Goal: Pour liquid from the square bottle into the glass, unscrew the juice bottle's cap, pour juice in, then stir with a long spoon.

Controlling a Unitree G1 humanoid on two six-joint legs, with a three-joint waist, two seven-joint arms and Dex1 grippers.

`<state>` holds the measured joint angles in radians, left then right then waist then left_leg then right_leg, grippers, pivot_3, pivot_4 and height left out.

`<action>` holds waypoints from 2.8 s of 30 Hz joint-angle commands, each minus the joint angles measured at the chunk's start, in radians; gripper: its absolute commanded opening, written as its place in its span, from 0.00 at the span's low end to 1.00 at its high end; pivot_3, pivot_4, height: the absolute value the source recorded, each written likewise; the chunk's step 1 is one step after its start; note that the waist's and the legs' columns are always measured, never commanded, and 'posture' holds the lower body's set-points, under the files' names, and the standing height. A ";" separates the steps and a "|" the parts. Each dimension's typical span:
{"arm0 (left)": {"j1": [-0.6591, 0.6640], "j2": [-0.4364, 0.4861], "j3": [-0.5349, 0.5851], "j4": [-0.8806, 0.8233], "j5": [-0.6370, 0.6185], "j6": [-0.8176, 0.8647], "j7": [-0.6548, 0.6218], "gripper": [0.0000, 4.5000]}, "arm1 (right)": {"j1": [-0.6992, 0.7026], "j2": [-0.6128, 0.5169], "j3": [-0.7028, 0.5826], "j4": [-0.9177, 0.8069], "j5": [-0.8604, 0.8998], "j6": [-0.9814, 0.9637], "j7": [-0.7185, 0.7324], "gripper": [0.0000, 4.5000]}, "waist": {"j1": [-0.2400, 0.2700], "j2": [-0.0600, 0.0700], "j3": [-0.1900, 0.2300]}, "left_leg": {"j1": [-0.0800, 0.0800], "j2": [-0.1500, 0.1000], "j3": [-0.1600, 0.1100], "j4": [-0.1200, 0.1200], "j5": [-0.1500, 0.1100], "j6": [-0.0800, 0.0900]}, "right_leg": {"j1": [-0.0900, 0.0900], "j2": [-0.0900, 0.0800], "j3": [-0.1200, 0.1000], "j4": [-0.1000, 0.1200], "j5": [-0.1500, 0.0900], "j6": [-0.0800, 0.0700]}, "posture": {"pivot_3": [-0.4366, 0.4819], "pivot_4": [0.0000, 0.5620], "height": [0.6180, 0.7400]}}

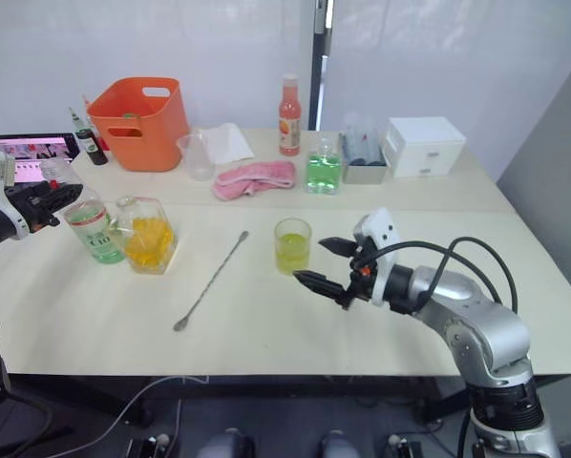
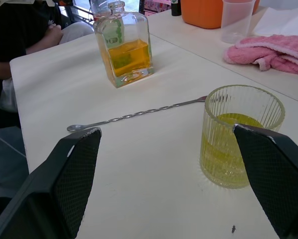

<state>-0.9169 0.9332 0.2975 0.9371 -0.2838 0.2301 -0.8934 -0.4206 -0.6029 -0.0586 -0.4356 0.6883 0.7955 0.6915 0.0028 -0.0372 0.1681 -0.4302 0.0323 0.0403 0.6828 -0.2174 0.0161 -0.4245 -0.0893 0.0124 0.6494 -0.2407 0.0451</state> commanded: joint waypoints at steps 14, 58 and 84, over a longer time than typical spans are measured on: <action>0.259 0.125 0.220 -0.341 -0.192 0.272 -0.108 0.98 | 0.039 -0.077 -0.154 0.038 0.007 -0.033 -0.009 1.00 | -0.008 0.000 0.000 | 0.000 0.001 0.000 -0.001 0.000 0.000 | 0.000 0.000 0.000 -0.001 0.000 0.000 | 0.48 0.27 0.79; 1.135 -0.177 0.463 -0.967 -0.332 0.245 -0.067 0.98 | 0.335 -0.098 -0.434 0.182 -0.015 -0.191 -0.004 1.00 | -0.016 0.002 -0.001 | 0.008 0.006 0.006 -0.005 -0.001 0.000 | 0.002 -0.004 0.003 -0.002 -0.001 -0.003 | 0.48 0.27 0.79; 0.795 -0.462 -0.352 -1.467 -0.020 0.807 0.791 0.98 | 0.033 -0.200 -0.223 0.102 0.250 0.065 0.222 1.00 | 0.013 0.002 -0.002 | 0.007 -0.001 -0.001 -0.003 -0.001 0.001 | 0.005 -0.002 0.004 -0.003 0.001 -0.001 | 0.48 0.27 0.79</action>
<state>-0.1092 0.4743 -0.0153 -0.5643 -0.3461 1.0098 -0.1319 -0.3820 -0.7978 -0.2520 -0.3213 0.9268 0.8803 0.9124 0.0161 -0.0350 0.1663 -0.4233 0.0318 0.0393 0.6800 -0.2182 0.0172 -0.4195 -0.0911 0.0163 0.6467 -0.2402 0.0444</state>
